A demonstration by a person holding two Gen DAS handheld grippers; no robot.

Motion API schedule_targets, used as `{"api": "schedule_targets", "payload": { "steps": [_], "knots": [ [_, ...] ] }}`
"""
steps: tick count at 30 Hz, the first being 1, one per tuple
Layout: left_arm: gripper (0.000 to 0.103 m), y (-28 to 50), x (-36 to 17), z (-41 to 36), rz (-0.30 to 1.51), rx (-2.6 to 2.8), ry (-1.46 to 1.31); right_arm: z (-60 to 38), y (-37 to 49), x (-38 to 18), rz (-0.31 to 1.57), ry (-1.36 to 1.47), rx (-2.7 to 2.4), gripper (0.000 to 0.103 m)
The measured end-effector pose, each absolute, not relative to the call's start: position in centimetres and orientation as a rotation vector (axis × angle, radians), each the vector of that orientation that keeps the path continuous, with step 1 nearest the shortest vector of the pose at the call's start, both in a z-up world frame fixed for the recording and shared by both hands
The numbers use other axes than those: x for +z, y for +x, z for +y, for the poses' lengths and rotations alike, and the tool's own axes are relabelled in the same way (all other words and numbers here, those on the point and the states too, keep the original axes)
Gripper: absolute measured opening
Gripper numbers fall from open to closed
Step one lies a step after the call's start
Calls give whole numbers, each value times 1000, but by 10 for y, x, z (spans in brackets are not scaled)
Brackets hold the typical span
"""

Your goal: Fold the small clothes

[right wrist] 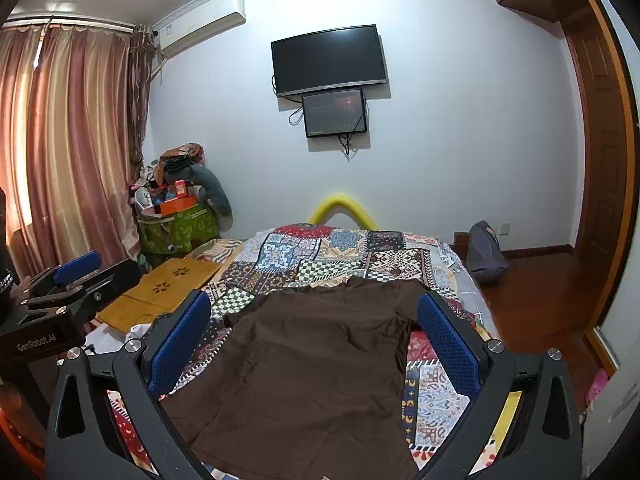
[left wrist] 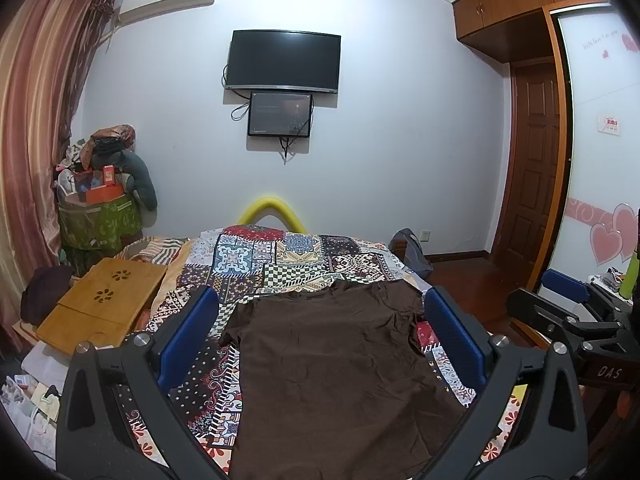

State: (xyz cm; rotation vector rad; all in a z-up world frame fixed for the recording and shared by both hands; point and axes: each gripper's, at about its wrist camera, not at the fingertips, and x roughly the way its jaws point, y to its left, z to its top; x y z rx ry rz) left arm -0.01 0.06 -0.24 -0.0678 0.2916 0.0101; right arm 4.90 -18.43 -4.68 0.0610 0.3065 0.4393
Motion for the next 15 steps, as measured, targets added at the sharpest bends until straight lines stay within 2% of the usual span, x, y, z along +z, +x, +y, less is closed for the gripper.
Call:
{"api": "schedule_targets", "payload": {
  "steps": [15],
  "knots": [
    [103, 0, -3, 2, 290, 10, -72, -184, 47, -46, 304, 60, 439, 103]
  ]
}}
